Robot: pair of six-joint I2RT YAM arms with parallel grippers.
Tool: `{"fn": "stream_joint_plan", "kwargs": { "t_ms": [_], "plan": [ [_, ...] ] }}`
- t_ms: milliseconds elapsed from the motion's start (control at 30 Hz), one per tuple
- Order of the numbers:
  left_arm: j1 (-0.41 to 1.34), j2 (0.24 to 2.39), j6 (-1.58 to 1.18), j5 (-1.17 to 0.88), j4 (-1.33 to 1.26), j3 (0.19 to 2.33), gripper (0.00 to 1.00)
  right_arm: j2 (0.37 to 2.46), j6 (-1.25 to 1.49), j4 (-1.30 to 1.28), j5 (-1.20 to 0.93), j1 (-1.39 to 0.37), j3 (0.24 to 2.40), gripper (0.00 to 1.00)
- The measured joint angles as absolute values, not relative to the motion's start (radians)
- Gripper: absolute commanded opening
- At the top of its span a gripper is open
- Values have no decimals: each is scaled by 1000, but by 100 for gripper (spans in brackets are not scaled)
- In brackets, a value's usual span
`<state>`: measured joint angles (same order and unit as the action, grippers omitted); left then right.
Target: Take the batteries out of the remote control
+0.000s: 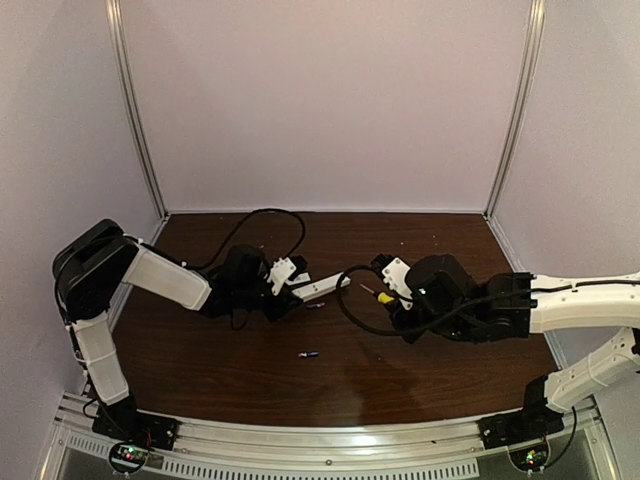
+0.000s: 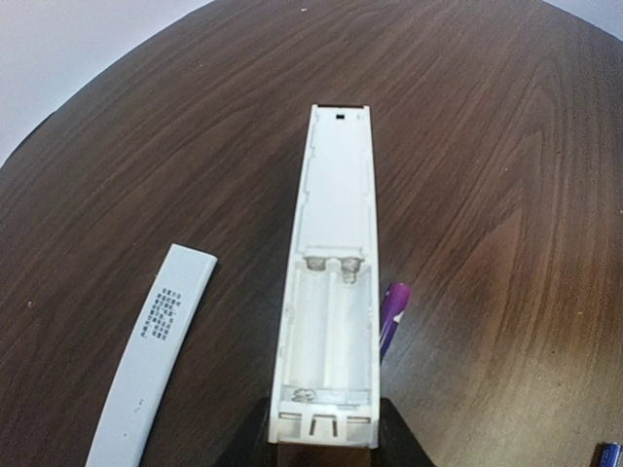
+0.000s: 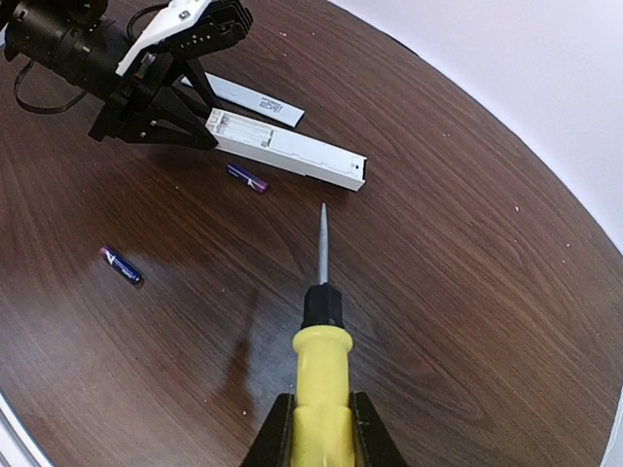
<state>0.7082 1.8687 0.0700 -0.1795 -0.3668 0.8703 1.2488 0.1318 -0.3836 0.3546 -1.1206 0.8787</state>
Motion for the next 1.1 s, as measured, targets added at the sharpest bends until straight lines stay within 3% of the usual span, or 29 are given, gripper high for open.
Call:
{"fn": "stream_joint_plan", "kwargs": {
  "t_ms": [467,833,1100],
  "plan": [
    [708,1878,65,-180,-422,815,18,1228,191,-259,272,-1049,798,0],
    [708,1878,62,-180,-474,780,36,1262,217,-179,218,-1008,765,0],
    [708,1878,61,-183,-494,767,54,1290,218,-137,194,-990,759,0]
  ]
}}
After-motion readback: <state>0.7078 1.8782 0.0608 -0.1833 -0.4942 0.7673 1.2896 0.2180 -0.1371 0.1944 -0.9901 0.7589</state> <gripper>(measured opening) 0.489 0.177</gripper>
